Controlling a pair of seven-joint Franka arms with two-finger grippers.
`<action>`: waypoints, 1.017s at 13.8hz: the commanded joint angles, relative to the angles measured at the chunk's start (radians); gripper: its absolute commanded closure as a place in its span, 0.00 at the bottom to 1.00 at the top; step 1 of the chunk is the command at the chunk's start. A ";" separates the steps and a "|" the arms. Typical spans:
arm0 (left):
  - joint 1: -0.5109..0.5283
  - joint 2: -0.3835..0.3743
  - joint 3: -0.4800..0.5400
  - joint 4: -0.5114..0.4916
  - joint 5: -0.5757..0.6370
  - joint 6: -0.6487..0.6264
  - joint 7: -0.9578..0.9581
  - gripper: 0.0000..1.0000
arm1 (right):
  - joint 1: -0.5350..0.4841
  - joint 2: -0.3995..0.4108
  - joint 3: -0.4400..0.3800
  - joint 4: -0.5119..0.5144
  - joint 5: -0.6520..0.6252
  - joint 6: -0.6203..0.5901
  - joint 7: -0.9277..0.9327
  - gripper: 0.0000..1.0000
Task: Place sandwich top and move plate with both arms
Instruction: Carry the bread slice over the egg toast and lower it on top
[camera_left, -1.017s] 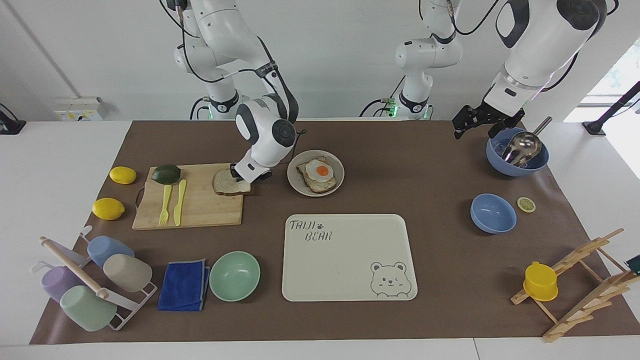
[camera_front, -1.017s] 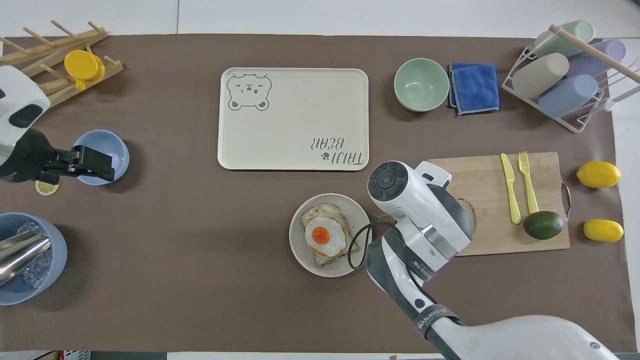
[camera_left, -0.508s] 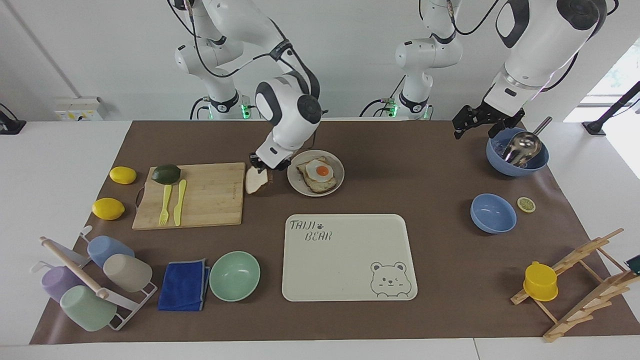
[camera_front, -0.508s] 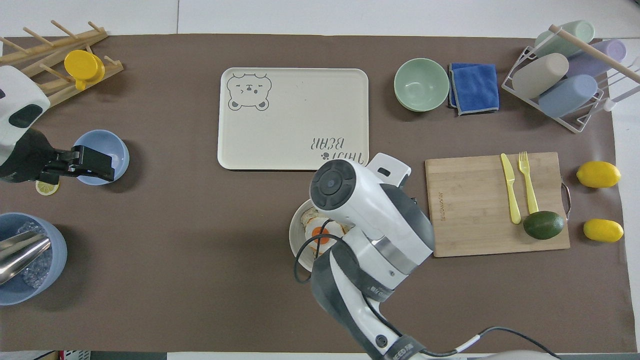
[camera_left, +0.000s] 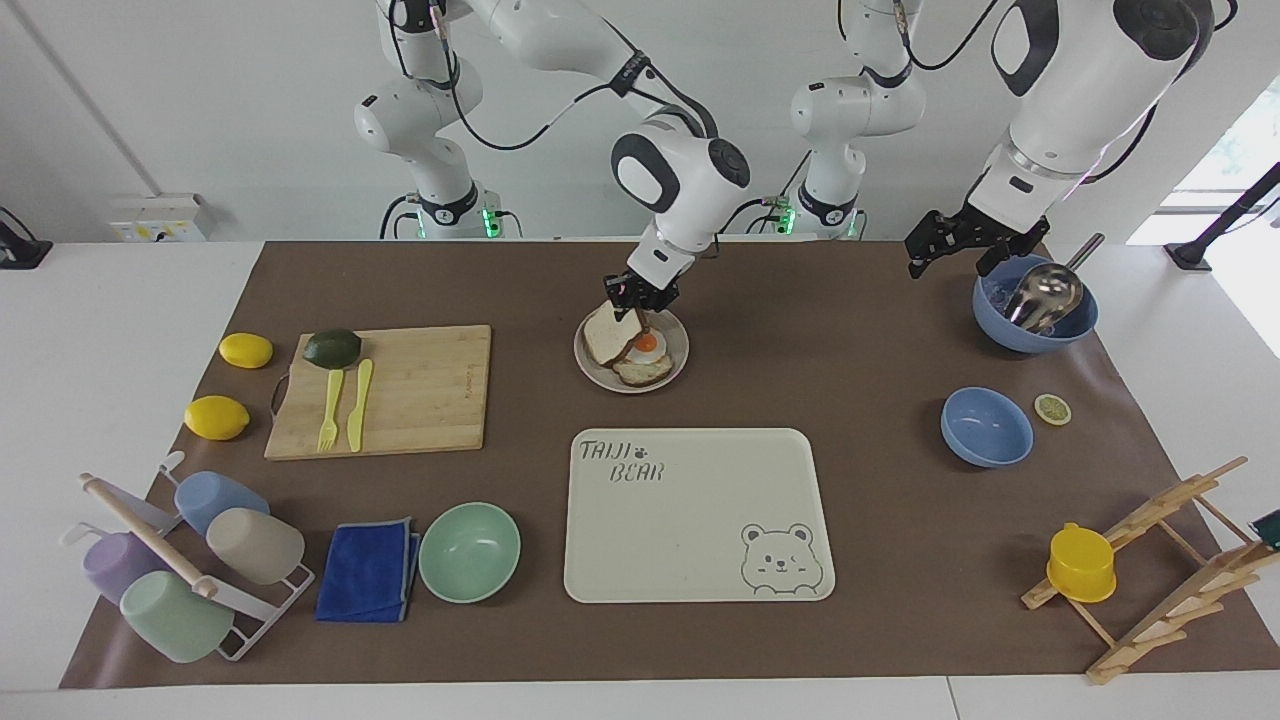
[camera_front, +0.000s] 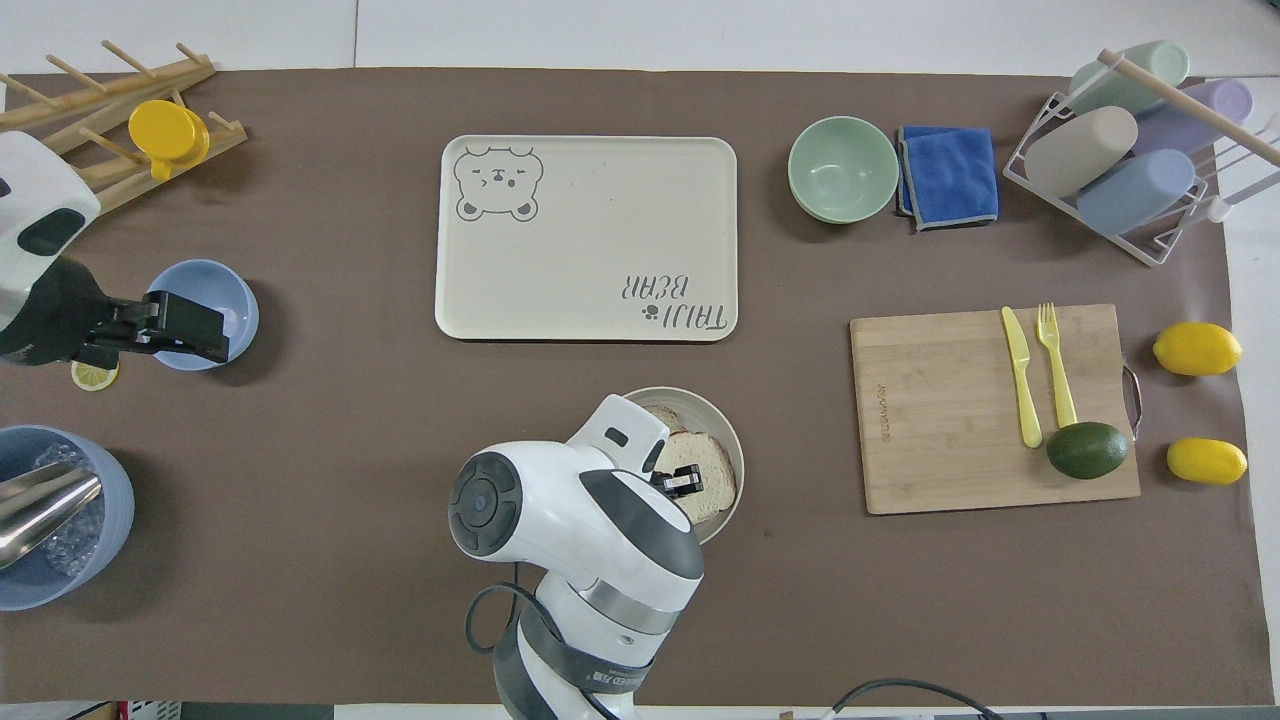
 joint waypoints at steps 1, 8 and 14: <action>0.017 -0.021 -0.009 -0.016 -0.015 0.000 0.011 0.00 | -0.007 0.028 -0.003 -0.001 0.005 0.044 0.025 1.00; 0.017 -0.021 -0.009 -0.016 -0.015 0.000 0.011 0.00 | -0.041 -0.036 -0.003 0.033 0.081 0.115 0.008 0.00; 0.017 -0.023 -0.009 -0.016 -0.015 -0.010 0.011 0.00 | -0.310 -0.233 -0.004 0.037 0.131 -0.006 -0.163 0.00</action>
